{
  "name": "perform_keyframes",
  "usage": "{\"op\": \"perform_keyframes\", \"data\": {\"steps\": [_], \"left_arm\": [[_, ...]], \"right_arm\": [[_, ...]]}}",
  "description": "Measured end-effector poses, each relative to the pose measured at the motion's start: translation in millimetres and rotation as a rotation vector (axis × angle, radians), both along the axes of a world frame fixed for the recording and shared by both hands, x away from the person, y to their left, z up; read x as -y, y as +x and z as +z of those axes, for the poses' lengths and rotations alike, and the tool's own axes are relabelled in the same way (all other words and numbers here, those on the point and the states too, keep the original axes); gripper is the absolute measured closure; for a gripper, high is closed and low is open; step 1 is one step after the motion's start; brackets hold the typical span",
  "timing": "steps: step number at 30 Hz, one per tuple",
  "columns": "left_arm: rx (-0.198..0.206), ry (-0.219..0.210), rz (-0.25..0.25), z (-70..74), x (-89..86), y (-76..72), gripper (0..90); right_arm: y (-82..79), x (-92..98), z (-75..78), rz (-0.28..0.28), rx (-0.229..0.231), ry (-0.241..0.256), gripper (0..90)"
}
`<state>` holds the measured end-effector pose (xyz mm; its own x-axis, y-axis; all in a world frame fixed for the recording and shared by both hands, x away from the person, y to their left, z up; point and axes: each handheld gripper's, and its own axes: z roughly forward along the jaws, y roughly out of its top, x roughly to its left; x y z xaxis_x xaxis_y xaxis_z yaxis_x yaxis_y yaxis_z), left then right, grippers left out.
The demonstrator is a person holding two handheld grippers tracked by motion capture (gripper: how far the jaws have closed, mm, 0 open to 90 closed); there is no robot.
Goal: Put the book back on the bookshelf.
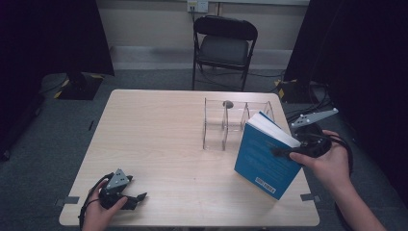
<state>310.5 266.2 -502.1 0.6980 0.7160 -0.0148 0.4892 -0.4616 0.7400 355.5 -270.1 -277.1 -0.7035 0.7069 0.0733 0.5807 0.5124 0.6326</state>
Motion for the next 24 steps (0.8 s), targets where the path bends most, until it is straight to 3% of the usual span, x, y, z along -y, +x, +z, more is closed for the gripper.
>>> {"op": "perform_keyframes", "data": {"steps": [24], "left_arm": [[0.001,0.000,0.001,-0.1,0.2,-0.1,14.3]], "right_arm": [[-0.7,24.2,-9.3,-0.097,0.004,0.011,61.9]]}}
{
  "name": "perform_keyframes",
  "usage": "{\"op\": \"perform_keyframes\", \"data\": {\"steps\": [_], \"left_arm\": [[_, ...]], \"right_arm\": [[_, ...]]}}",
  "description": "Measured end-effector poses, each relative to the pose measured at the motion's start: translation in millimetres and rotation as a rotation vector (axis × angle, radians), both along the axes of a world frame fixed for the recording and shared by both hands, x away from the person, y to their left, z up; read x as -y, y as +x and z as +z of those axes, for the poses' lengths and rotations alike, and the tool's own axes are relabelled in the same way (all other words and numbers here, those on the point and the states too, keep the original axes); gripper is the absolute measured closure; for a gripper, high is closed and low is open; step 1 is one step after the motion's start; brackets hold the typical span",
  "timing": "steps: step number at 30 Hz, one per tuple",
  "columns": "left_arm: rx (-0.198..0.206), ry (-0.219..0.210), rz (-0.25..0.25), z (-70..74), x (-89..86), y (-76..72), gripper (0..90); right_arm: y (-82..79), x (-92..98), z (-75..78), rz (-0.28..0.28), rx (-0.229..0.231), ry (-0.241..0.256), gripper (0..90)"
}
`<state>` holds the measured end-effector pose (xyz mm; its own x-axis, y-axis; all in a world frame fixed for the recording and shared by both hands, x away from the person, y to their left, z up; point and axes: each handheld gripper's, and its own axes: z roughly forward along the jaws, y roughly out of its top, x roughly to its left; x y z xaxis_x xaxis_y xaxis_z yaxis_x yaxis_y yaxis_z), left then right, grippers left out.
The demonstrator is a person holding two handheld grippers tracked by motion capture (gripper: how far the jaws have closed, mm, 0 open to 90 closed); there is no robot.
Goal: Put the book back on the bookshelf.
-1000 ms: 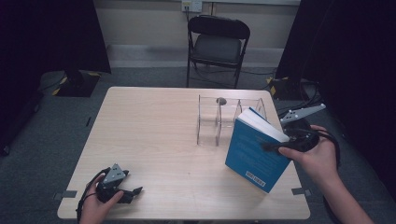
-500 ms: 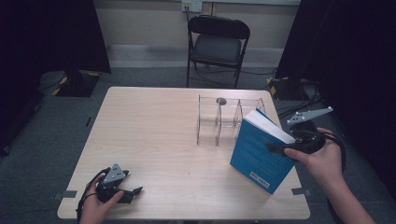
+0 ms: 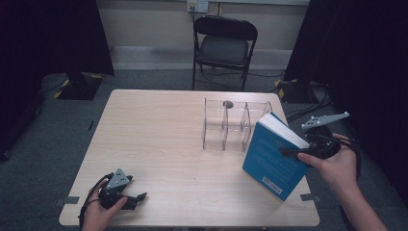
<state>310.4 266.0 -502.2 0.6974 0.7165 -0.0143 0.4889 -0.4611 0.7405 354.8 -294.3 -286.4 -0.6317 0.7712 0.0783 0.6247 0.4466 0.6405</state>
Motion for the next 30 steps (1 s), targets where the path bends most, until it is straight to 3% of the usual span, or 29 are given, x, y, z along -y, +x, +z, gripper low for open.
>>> {"op": "perform_keyframes", "data": {"steps": [13,26,30], "left_arm": [[-0.001,0.002,-0.001,0.1,-0.1,0.0,14.3],[0.000,0.001,-0.001,0.0,-0.1,0.0,14.3],[-0.001,0.001,-0.001,0.1,-0.1,0.0,14.3]], "right_arm": [[-3.2,18.5,-11.6,-0.058,0.009,0.004,61.8],[-9.3,27.9,-19.1,-0.075,0.025,0.024,61.2],[-13.2,26.5,-19.8,-0.075,0.037,0.003,61.0]]}}
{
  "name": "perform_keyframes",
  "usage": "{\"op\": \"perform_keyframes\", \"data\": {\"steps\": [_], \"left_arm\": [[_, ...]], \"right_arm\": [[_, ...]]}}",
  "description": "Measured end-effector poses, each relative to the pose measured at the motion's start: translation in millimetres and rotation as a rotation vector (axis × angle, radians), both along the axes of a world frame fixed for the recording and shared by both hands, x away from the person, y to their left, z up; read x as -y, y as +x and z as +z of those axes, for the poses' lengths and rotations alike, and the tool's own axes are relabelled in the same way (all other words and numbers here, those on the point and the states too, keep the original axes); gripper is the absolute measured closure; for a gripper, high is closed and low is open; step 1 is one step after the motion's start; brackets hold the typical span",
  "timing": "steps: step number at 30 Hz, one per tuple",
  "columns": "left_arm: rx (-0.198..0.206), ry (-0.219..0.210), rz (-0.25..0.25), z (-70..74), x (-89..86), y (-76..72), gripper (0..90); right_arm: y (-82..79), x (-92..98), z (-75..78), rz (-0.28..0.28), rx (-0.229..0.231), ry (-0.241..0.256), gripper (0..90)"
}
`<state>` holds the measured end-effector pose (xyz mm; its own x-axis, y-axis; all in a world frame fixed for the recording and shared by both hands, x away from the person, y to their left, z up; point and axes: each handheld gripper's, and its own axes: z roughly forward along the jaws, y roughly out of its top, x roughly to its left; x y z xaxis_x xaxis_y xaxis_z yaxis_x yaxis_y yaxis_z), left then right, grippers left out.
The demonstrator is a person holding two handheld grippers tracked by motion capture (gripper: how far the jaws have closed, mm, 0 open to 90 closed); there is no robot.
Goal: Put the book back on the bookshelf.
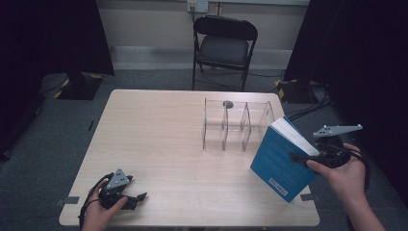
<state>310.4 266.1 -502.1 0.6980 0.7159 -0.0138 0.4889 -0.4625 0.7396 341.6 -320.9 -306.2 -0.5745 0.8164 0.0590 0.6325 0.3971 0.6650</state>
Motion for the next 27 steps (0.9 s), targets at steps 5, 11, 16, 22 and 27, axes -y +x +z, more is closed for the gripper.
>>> {"op": "perform_keyframes", "data": {"steps": [5,11,16,22,27], "left_arm": [[0.001,-0.001,0.000,-0.1,0.0,-0.1,14.3],[0.001,-0.001,0.000,-0.1,0.0,-0.1,14.3],[0.000,-0.001,0.000,-0.1,0.1,-0.1,14.3],[0.000,-0.001,0.000,-0.1,0.0,-0.1,14.3],[0.001,0.000,0.000,-0.1,0.0,-0.1,14.3]], "right_arm": [[-2.3,-2.6,-0.3,0.012,0.008,-0.009,60.0],[-1.7,-3.6,0.1,0.022,-0.004,-0.017,57.5],[2.4,-5.8,0.3,0.026,-0.027,-0.030,51.3],[10.3,-11.6,2.6,0.040,-0.044,-0.052,49.5],[11.3,-12.9,2.3,0.036,-0.068,-0.074,54.3]]}}
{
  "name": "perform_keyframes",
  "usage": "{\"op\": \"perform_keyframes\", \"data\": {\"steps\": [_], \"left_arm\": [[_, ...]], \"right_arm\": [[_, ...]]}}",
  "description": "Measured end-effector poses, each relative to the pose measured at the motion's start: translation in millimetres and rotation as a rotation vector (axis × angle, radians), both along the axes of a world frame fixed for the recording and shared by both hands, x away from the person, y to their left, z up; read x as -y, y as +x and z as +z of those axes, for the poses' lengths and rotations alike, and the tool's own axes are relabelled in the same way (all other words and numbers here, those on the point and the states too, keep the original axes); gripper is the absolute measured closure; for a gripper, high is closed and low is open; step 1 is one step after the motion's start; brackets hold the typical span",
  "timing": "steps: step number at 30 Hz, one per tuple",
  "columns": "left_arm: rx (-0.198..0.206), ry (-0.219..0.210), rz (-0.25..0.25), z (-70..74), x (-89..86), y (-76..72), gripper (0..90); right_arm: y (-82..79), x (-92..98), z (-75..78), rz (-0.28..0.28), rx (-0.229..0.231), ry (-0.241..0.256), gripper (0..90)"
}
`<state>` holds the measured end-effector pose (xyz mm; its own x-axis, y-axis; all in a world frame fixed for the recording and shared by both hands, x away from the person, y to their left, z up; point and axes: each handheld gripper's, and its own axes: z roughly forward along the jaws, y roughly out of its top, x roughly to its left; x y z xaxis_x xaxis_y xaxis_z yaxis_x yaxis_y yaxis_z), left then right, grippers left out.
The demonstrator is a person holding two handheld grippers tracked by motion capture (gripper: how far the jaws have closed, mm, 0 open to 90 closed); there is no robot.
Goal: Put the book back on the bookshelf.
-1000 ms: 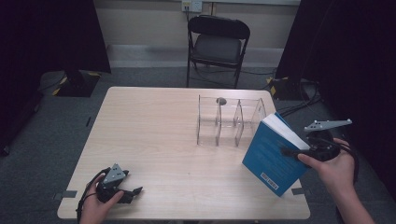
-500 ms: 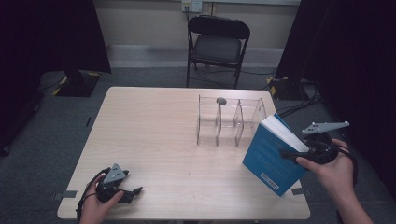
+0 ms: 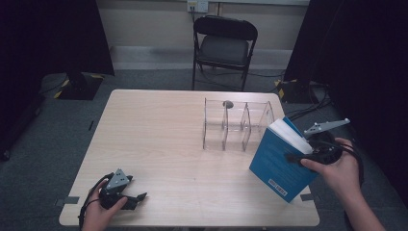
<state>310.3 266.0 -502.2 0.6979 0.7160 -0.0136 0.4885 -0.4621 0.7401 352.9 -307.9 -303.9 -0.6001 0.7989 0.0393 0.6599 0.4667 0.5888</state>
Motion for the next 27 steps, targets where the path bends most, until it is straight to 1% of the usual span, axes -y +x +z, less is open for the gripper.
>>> {"op": "perform_keyframes", "data": {"steps": [1,2,4,7,8,9,10,12,13,14,15,16,17,18,20,22,24,26,27], "left_arm": [[0.000,0.000,0.000,0.0,0.0,0.0,14.3],[-0.001,0.000,0.000,0.0,0.0,0.0,14.3],[0.000,0.004,-0.003,0.1,-0.2,0.1,14.3],[0.000,0.001,-0.001,0.0,-0.1,0.0,14.3],[0.000,0.000,0.000,0.0,0.0,0.0,14.3],[0.000,0.000,0.000,0.0,0.0,0.0,14.3],[0.000,0.005,-0.004,0.2,-0.3,0.1,14.3],[0.000,0.001,-0.001,0.0,-0.1,0.0,14.2],[-0.001,0.000,-0.001,0.0,0.0,0.0,14.2],[-0.001,0.006,-0.004,0.2,-0.4,0.1,14.2],[0.000,0.001,-0.001,0.0,-0.1,0.1,14.2],[0.000,0.000,0.000,0.0,-0.1,0.0,14.2],[0.000,0.006,-0.004,0.2,-0.4,0.2,14.2],[0.000,-0.001,0.000,-0.1,0.0,0.0,14.2],[-0.001,0.003,-0.003,0.1,-0.3,0.1,14.2],[-0.001,0.001,-0.001,0.0,-0.1,0.1,14.2],[-0.001,0.005,-0.004,0.1,-0.4,0.1,14.2],[-0.001,0.000,0.000,-0.1,0.0,0.0,14.2],[-0.001,0.006,-0.005,0.1,-0.4,0.2,14.2]], "right_arm": [[0.0,-0.2,-0.1,0.000,0.003,-0.005,57.3],[-0.3,-1.0,0.3,0.007,0.005,-0.026,57.8],[-0.2,-1.1,0.2,0.006,0.005,-0.029,58.2],[1.0,-1.2,-0.2,0.003,-0.021,-0.018,58.4],[1.7,-2.0,0.3,-0.002,-0.048,-0.035,58.4],[2.2,-1.6,0.1,0.003,-0.047,-0.030,58.6],[2.3,-1.6,0.1,-0.003,-0.048,-0.035,58.5],[2.5,-1.6,0.1,-0.005,-0.047,-0.042,58.0],[2.4,-2.2,0.2,-0.010,-0.049,-0.052,57.2],[2.7,-3.4,0.0,-0.004,-0.063,-0.069,55.9],[2.8,-5.3,-0.2,0.001,-0.067,-0.102,54.6],[2.6,-6.4,-0.3,0.009,-0.065,-0.121,54.3],[2.7,-6.2,-0.3,0.009,-0.069,-0.116,54.6],[2.6,-5.7,-0.2,0.009,-0.062,-0.113,55.3],[1.8,-5.7,-0.4,0.012,-0.051,-0.107,56.4],[1.5,-5.8,-0.3,0.025,-0.052,-0.106,57.9],[1.7,-5.3,-0.2,0.022,-0.057,-0.096,59.2],[2.1,-4.9,-0.3,0.021,-0.057,-0.094,59.9],[2.3,-4.5,-0.2,0.016,-0.061,-0.089,60.2]]}}
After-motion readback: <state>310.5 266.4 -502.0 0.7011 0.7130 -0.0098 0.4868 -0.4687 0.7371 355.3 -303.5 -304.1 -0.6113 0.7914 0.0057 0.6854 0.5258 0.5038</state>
